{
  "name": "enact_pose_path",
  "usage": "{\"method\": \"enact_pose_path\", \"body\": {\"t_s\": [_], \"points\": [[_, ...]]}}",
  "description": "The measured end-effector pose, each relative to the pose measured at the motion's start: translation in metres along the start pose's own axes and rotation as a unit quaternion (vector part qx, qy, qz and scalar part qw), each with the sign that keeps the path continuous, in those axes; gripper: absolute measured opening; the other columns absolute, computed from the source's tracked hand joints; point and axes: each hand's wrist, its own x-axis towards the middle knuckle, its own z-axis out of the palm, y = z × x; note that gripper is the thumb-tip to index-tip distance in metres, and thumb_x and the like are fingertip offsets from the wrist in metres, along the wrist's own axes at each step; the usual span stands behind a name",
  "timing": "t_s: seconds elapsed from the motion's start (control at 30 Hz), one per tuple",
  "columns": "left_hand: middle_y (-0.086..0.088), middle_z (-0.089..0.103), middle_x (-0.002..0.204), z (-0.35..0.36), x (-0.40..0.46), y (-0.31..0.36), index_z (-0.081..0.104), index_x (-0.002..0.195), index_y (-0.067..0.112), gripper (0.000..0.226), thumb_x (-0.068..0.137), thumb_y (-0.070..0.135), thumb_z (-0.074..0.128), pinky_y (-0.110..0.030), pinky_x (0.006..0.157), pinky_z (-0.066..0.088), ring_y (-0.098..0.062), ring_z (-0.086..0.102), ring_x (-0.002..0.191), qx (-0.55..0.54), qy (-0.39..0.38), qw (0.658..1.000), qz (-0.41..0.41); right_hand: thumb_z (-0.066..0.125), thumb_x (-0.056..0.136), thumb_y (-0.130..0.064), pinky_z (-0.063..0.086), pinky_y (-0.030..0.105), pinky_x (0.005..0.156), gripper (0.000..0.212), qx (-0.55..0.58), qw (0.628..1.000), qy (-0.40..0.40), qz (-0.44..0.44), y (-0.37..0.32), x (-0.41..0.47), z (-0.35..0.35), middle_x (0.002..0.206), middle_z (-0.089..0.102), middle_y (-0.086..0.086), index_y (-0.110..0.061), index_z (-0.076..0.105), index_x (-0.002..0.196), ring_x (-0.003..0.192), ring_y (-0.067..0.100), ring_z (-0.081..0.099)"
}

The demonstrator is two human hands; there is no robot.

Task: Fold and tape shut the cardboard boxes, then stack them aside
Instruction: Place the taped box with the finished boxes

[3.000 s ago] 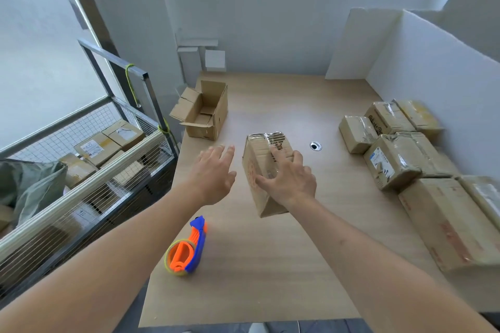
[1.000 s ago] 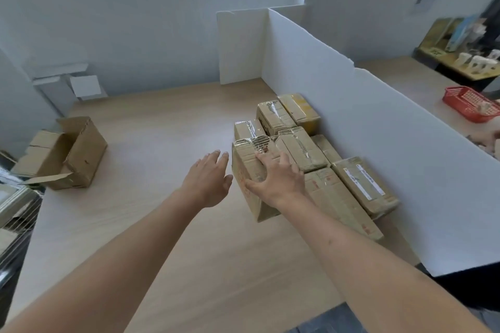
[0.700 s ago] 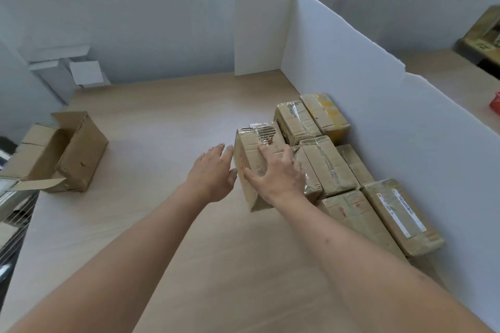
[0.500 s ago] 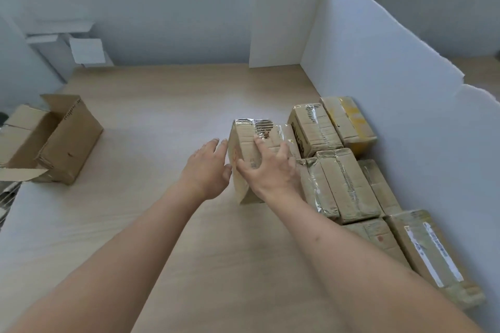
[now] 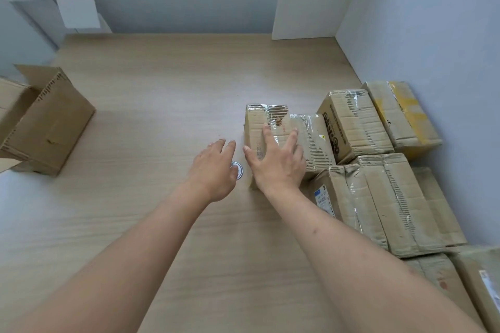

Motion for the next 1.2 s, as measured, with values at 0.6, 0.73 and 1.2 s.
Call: {"method": "enact_pose_path", "body": {"t_s": [0.6,0.73,1.2], "points": [[-0.006,0.020,0.167,-0.079,-0.100,-0.038,0.025,0.160,0.021,0.058,0.107,0.040,0.039,-0.049,0.124,0.017,-0.037,0.013,0.155,0.045,0.020,0.999,-0.006,0.042,0.101,-0.057,0.031,0.046,0.118,0.052,-0.013,0.973,-0.046,-0.226,-0.051,-0.084,-0.085,0.160,0.037,0.006,-0.040,0.044,0.151,0.150,0.028,0.031],[-0.007,0.024,0.166,-0.105,-0.148,-0.046,0.031,0.157,0.021,0.055,0.106,0.042,0.039,-0.051,0.124,0.016,-0.039,0.016,0.153,0.053,0.044,0.998,-0.012,0.041,0.103,-0.058,0.029,0.045,0.119,0.054,-0.031,0.966,-0.061,-0.250,-0.068,-0.131,-0.116,0.162,0.037,0.004,-0.037,0.043,0.153,0.152,0.025,0.028],[-0.008,0.037,0.158,-0.132,-0.364,-0.076,0.045,0.147,0.015,0.047,0.106,0.038,0.043,-0.044,0.117,0.030,-0.031,0.032,0.144,0.057,0.123,0.984,-0.115,0.042,0.103,-0.053,0.042,0.040,0.103,0.048,0.014,0.921,-0.067,-0.382,-0.123,-0.299,-0.158,0.142,0.057,-0.003,-0.031,0.057,0.143,0.128,0.024,0.053]]}}
